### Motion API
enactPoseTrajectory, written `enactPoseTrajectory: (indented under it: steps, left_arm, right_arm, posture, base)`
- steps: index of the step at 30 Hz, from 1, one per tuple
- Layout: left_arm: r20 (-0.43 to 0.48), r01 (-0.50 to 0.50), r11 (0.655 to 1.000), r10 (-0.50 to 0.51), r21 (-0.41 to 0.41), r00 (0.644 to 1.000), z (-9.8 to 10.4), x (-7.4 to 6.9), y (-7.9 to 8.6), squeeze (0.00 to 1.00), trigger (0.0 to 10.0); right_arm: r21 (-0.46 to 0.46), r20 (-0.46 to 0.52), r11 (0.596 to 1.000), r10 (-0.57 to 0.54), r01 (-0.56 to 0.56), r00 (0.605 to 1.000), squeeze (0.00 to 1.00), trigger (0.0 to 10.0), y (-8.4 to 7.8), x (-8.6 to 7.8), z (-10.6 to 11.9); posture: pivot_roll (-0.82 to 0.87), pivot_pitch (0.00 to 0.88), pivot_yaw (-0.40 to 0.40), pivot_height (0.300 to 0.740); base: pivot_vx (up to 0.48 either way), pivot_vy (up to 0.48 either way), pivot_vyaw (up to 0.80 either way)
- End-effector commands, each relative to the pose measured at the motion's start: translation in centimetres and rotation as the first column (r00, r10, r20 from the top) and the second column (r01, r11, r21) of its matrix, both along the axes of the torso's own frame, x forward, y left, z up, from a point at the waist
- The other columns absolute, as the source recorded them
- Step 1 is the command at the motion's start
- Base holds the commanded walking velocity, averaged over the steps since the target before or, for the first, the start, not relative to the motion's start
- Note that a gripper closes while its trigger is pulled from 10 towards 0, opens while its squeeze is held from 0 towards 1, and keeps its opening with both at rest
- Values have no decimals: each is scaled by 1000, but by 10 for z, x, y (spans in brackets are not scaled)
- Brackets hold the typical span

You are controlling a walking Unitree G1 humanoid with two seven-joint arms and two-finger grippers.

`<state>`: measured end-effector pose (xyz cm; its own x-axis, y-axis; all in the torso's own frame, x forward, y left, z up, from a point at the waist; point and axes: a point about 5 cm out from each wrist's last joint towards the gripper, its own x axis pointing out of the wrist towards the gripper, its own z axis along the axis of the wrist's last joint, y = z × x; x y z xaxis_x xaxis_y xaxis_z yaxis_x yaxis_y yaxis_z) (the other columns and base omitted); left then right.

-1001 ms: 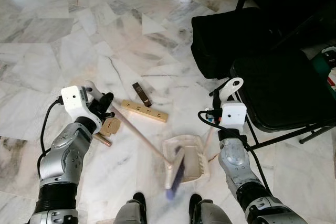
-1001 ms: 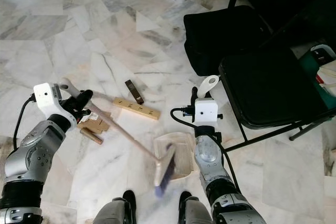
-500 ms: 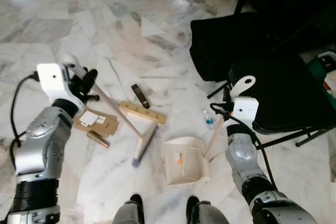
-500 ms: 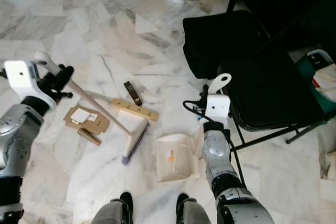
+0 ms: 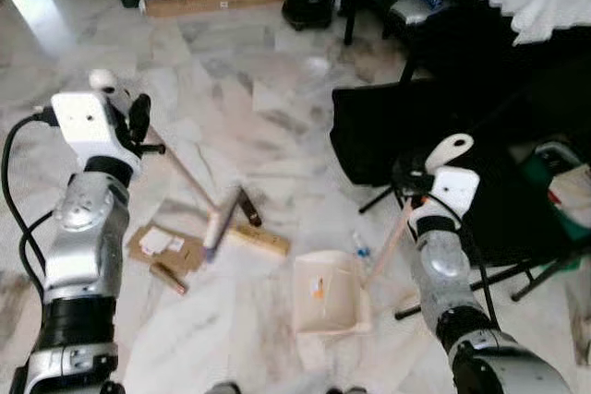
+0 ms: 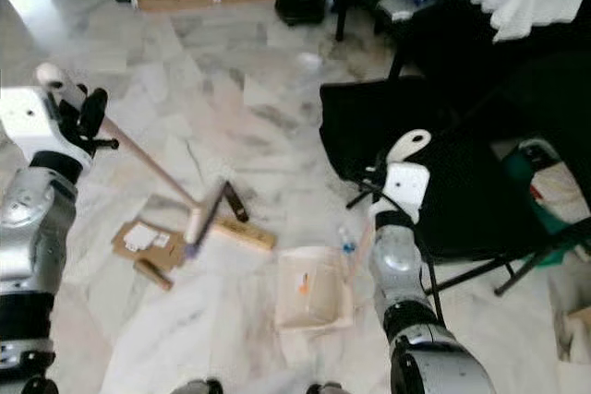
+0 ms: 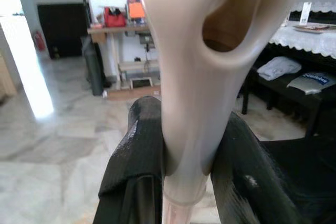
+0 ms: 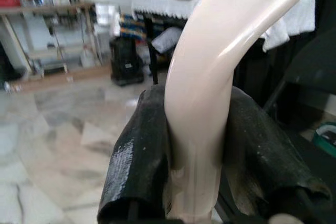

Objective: Sweep floor

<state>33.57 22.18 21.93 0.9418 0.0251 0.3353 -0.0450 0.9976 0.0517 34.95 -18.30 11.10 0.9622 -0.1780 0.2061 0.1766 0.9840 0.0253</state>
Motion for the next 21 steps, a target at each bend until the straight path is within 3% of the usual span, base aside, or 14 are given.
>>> enactPoseTrajectory:
  steps: [1,5,10,21]
  left_arm:
    - [6,10,1000,-10,3,1000,-7,3,-7,0,10000]
    - [-24,2,997,0,73,1000,-23,9,-12,0,10000]
    - [-94,-8,997,15,72,996,-45,16,-10,0,10000]
    - [-88,-61,996,66,61,994,-67,7,-7,0,10000]
  right_arm:
    - [25,63,1000,11,-13,998,0,10000,4,5,14]
    - [90,79,996,1,-8,997,0,10000,3,6,17]
    - [108,97,994,-8,-3,995,0,10000,7,8,21]
    - [84,103,995,44,-52,994,0,10000,8,11,28]
  posture:
    - [100,0,-7,740]
    - [63,0,9,740]
    - [62,0,35,740]
    - [77,0,5,740]
  base:
    - [0,0,0]
    - [0,0,0]
    - [0,0,0]
    - [0,0,0]
